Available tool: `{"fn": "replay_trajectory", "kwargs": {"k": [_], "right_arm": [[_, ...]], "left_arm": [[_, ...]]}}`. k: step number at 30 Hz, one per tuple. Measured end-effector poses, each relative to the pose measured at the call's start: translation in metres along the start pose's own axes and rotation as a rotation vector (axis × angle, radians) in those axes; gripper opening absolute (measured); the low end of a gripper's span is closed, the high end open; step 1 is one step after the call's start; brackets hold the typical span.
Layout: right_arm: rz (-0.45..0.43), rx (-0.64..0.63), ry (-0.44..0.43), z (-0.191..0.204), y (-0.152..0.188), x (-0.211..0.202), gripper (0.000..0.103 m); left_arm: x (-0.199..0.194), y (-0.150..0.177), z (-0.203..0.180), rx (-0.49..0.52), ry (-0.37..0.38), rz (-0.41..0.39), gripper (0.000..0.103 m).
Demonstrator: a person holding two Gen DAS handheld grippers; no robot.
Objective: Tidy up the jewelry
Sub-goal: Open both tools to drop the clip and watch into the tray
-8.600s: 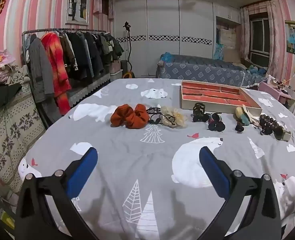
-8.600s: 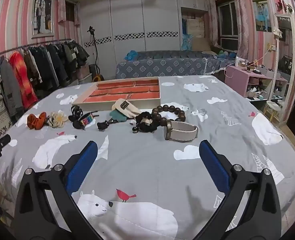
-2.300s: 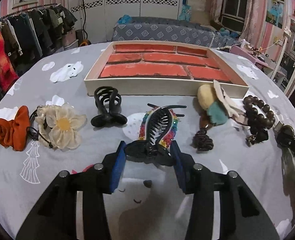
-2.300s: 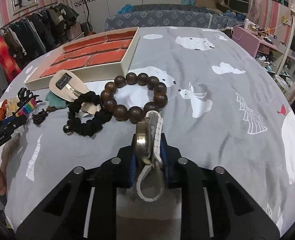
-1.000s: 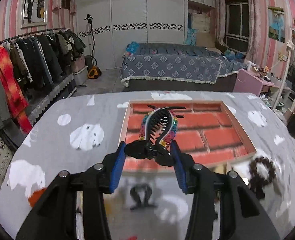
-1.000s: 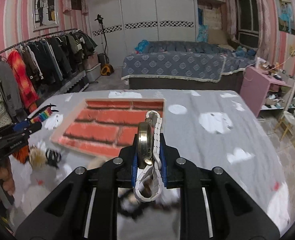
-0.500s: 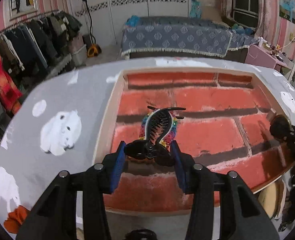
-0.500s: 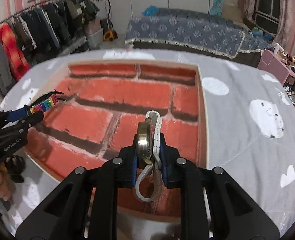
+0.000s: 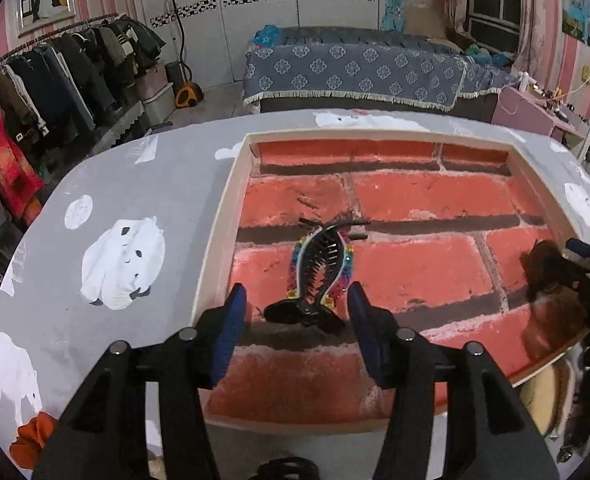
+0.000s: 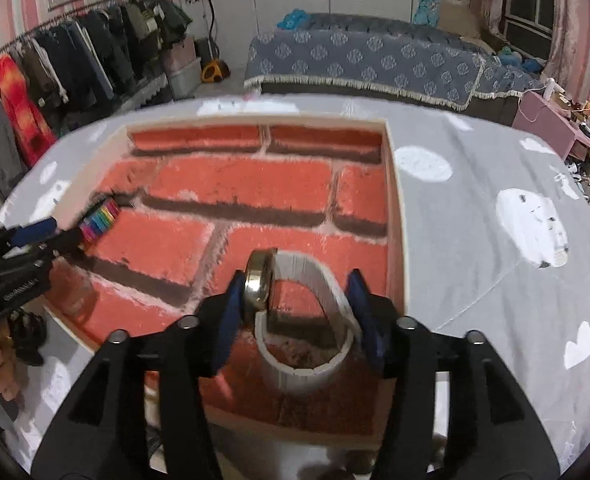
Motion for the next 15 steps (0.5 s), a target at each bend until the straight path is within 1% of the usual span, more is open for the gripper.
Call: {"fn": "replay_trajectory", "kwargs": {"k": [1, 3, 5, 6, 7, 8, 9, 12, 13, 15], "right_arm": [[-0.029, 0.0, -0.009, 0.001, -0.005, -0.013, 0.062], [-0.081, -0.014, -0.021, 0.002, -0.015, -0.041, 0.064], [-0.133, -0.035, -0.017, 0.003, -0.023, -0.072, 0.068], [-0.152, -0.045, -0.01, 0.002, -0.025, -0.085, 0.07], [-0.177, -0.063, 0.004, 0.002, -0.027, -0.103, 0.072], [-0.194, -0.075, 0.015, 0.002, -0.027, -0.116, 0.073], [-0.216, -0.087, 0.023, 0.003, -0.025, -0.133, 0.073], [-0.253, -0.105, 0.03, 0.009, -0.014, -0.164, 0.08], [-0.266, -0.112, 0.024, 0.011, -0.006, -0.176, 0.083], [-0.272, -0.119, 0.017, 0.013, 0.014, -0.192, 0.083]], "left_arm": [[-0.006, -0.001, 0.002, -0.007, 0.007, -0.009, 0.052], [-0.026, -0.005, 0.008, -0.014, 0.018, -0.042, 0.052], [-0.05, -0.01, 0.017, -0.021, 0.022, -0.085, 0.06], [-0.066, -0.013, 0.023, -0.021, 0.013, -0.125, 0.069], [-0.08, -0.014, 0.03, -0.017, -0.008, -0.162, 0.073], [-0.098, -0.014, 0.038, -0.011, -0.035, -0.211, 0.074], [-0.109, -0.014, 0.044, -0.01, -0.044, -0.237, 0.075], [-0.142, 0.0, 0.065, -0.025, -0.069, -0.293, 0.076], [-0.15, 0.006, 0.07, -0.028, -0.074, -0.308, 0.077], [-0.167, 0.022, 0.081, -0.027, -0.088, -0.334, 0.077]]}}
Point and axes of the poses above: each gripper's, at about its wrist camera, not at the fingertips, and x roughly the way its jaws point, z to its left, y to its underside, the point moved 8 cm from there along x, roughly the way its jaws point, and after that the axes turned 7 degrees about -y, right-handed, at the moved point
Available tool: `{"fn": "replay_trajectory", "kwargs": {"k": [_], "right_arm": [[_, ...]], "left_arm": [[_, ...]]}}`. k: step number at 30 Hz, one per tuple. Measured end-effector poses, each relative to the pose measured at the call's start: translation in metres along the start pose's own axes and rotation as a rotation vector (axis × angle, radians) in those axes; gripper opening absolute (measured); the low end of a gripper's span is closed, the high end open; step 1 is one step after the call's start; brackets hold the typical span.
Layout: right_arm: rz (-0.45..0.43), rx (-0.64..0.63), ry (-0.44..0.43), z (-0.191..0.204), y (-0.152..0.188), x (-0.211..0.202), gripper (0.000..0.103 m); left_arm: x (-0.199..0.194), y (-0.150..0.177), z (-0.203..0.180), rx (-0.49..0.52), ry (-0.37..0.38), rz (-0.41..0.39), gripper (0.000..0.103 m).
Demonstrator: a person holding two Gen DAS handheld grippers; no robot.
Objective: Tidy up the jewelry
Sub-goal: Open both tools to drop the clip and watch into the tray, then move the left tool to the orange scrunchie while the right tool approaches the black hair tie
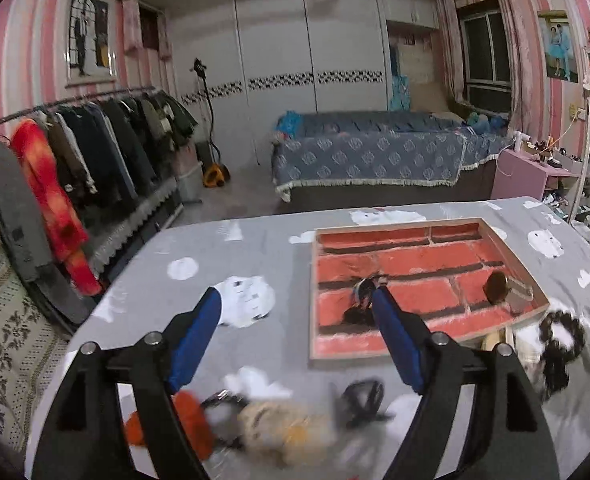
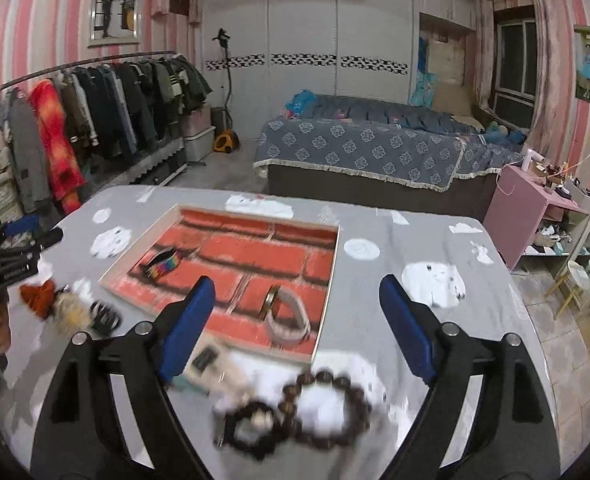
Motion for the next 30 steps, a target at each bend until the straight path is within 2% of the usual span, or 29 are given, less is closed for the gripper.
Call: {"fn": "replay_trajectory", "kwargs": {"k": [3, 6, 11, 14, 18, 20, 30], "right_arm": [[-0.016, 0.023, -0.008, 0.003, 0.024, -0.023, 0.085], [-0.034, 0.083, -0.001, 0.007, 0.064, -0.047, 0.086], [-0.037, 0.118, 0.029, 0.025, 0.13, -0.064, 0.086], [-0.049, 0.136, 0.048, 0.033, 0.155, -0.065, 0.086], [-0.055, 0.087, 0.09, 0.034, 0.164, -0.062, 0.086], [-0.064, 0.099, 0.086, 0.03, 0.163, -0.061, 0.086], [-0.065, 0.101, 0.087, 0.026, 0.164, -0.06, 0.088]], "left_arm": [[-0.027, 0.024, 0.021, -0.012, -0.024, -0.023, 0.077], [-0.049, 0.058, 0.035, -0.038, -0.036, -0.022, 0.077], [-0.069, 0.115, 0.036, -0.087, -0.043, 0.021, 0.077], [-0.078, 0.139, 0.031, -0.063, -0.068, 0.004, 0.077], [-0.079, 0.144, 0.031, -0.057, -0.067, 0.002, 0.078], [-0.078, 0.143, 0.032, -0.06, -0.07, -0.003, 0.085], [-0.076, 0.145, 0.028, -0.032, -0.085, 0.0, 0.086]]}}
Point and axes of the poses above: each gripper's, at about its wrist camera, not at the fingertips, and x roughly the way its jaws point, z to its left, y to its underside, the point moved 8 cm from there along x, roughly the way its jaws point, and after that the axes turned 7 degrees about -y, right-handed, at the moved point
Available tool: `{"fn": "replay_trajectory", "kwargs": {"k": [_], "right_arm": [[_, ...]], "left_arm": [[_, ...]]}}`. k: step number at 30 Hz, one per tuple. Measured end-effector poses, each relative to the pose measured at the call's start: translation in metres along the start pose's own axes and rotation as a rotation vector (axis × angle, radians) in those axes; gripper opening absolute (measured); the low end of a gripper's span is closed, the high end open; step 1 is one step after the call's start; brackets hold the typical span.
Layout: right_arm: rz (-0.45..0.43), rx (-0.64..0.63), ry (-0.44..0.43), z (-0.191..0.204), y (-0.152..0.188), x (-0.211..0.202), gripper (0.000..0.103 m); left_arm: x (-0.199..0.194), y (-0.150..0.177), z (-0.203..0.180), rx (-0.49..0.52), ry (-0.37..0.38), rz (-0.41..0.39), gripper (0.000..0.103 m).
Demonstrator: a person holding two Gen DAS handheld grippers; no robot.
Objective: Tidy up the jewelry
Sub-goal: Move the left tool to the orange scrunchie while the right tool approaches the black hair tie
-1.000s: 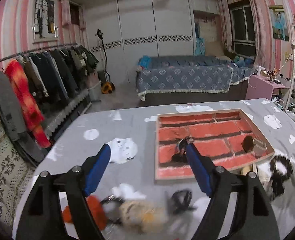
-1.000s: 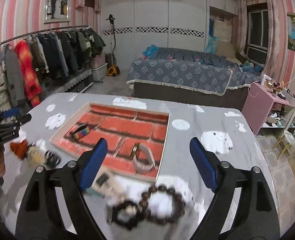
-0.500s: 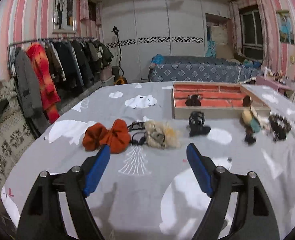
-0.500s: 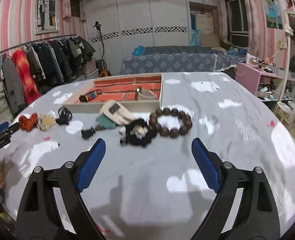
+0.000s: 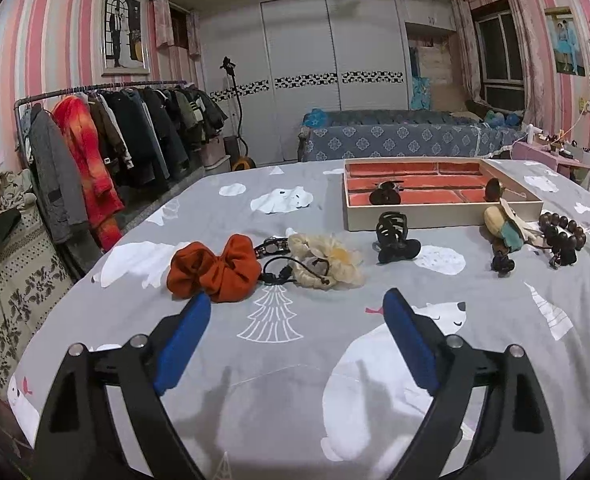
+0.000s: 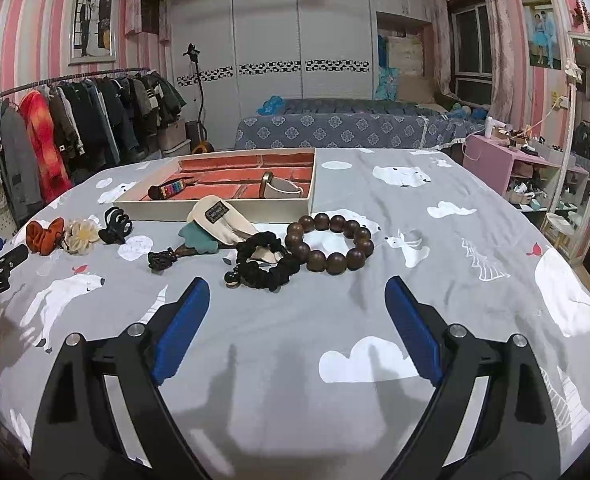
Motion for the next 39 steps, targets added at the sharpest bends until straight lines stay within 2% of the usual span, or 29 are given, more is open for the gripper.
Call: {"fn": "replay_trajectory", "kwargs": {"k": [23, 31, 34, 39], "right_arm": [[0.015, -0.01, 0.018, 0.0, 0.0, 0.001, 0.088], [0.045, 0.018, 0.014, -0.001, 0.004, 0.008, 0.088], [0.054, 0.031, 0.011, -0.001, 0.003, 0.01, 0.088], [0.049, 0.03, 0.001, 0.007, -0.007, 0.015, 0.088]], "left_arm": [[0.0, 0.001, 0.002, -0.012, 0.005, 0.002, 0.086], [0.008, 0.004, 0.007, -0.033, 0.028, 0.045, 0.086], [0.011, 0.003, 0.014, -0.009, 0.003, 0.044, 0.086], [0.019, -0.004, 0.039, -0.037, -0.028, 0.043, 0.086]]}}
Point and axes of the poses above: each gripper's, at about its wrist camera, not at the fingertips, and x roughly the way its jaws point, z to its left, y to its underside, the point moved 8 cm from there along x, roughly the way its jaws point, and after that the axes turned 7 degrees about -y, right-handed, at the moved point
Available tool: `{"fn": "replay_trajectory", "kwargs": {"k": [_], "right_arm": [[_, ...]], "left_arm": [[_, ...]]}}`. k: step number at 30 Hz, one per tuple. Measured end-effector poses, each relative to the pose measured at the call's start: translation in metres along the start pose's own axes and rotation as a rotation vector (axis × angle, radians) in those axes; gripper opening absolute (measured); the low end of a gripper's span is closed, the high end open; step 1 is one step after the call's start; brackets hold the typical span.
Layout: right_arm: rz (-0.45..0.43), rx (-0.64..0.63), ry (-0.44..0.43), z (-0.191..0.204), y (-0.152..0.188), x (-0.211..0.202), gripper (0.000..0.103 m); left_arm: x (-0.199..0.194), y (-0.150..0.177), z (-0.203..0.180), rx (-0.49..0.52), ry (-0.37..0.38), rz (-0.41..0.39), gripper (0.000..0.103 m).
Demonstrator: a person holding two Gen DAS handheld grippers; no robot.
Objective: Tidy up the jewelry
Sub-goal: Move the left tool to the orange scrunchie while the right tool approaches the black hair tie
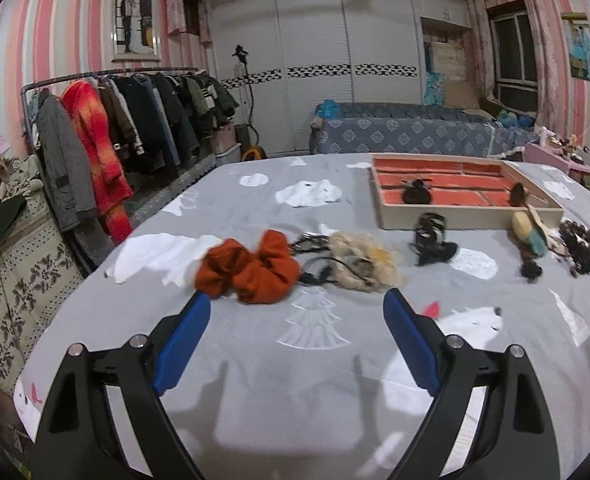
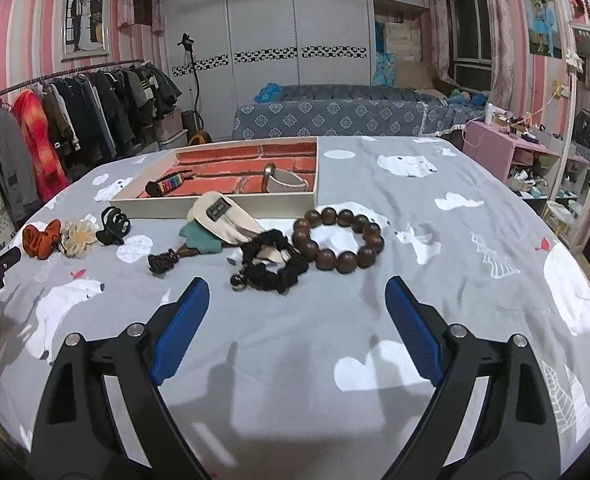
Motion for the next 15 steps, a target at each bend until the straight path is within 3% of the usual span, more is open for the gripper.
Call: {"fn": "replay_trajectory", "kwargs": {"k": [9, 15], "right_arm": [[0.025, -0.016, 0.005, 0.018, -0.014, 0.023, 0.088], [0.069, -0.021, 0.02, 0.024, -0.019, 0.052, 0.088]], "left_arm": [[0.022, -0.012, 0.03, -0.014, -0.021, 0.018, 0.086], [0.044, -0.018, 0.043, -0.027, 0.004, 0.049, 0.086]]}}
Point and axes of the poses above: each gripper's, at about its wrist camera, not at the fingertips, and x roughly the way its jaws point, z to its left, y to its underside, the point moved 8 cm from there along x, roughly the way its jaws point, and after that the axes turned 7 degrees about -y, right-handed, at the moved point
